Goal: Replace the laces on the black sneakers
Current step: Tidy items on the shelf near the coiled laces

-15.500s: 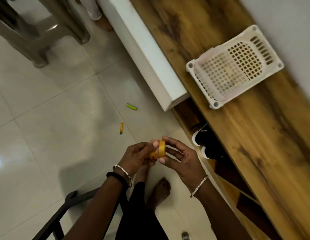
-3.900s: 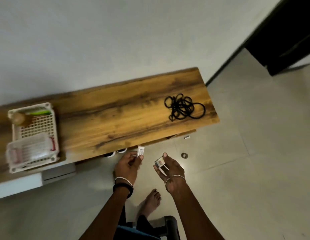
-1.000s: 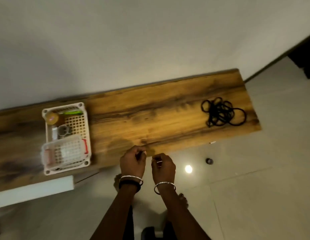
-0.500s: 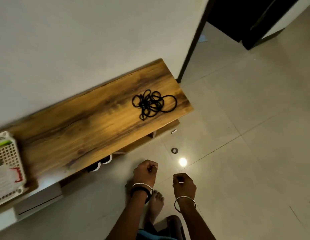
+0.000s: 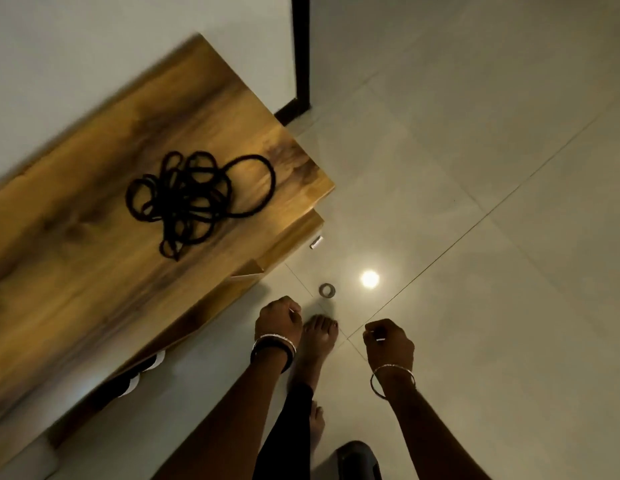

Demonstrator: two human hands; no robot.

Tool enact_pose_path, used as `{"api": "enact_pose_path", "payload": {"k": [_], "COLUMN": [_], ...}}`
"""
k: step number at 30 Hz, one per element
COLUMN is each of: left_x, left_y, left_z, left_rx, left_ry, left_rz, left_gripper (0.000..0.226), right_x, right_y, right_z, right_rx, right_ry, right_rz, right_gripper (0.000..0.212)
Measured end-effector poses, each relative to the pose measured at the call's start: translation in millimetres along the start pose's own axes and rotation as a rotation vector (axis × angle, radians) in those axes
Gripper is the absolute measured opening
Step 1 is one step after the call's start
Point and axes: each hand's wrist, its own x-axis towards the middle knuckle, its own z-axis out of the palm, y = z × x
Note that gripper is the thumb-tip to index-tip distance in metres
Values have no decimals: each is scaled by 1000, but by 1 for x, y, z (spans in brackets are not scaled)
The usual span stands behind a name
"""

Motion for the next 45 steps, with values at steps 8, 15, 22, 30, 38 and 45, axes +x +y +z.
{"api": "enact_pose_path", "payload": {"k": [8, 15, 22, 30, 38, 45], "left_x": [157, 244, 271, 269, 186, 68], "left_y": [10, 22, 11, 15, -6, -32], "left_z": [77, 136, 165, 162, 125, 64], "left_rx": [276, 535, 734, 775, 473, 20], "left_ry": [-118, 19, 177, 176, 85, 74], "left_rz": [102, 167, 155, 171, 77, 5], "left_gripper": [30, 29, 28, 12, 25, 15], "right_x": [113, 178, 201, 205, 143, 52], "right_y": [28, 45, 57, 71, 65, 27], "right_z": [91, 159, 201, 211, 158, 102], "right_rx": [-75, -316, -518, -605, -372, -278], "right_ry": [-153, -302, -217, -38, -113, -72], "right_rz": [24, -194, -570, -713, -456, -385], "right_gripper": [26, 70, 70, 67, 48, 27]}}
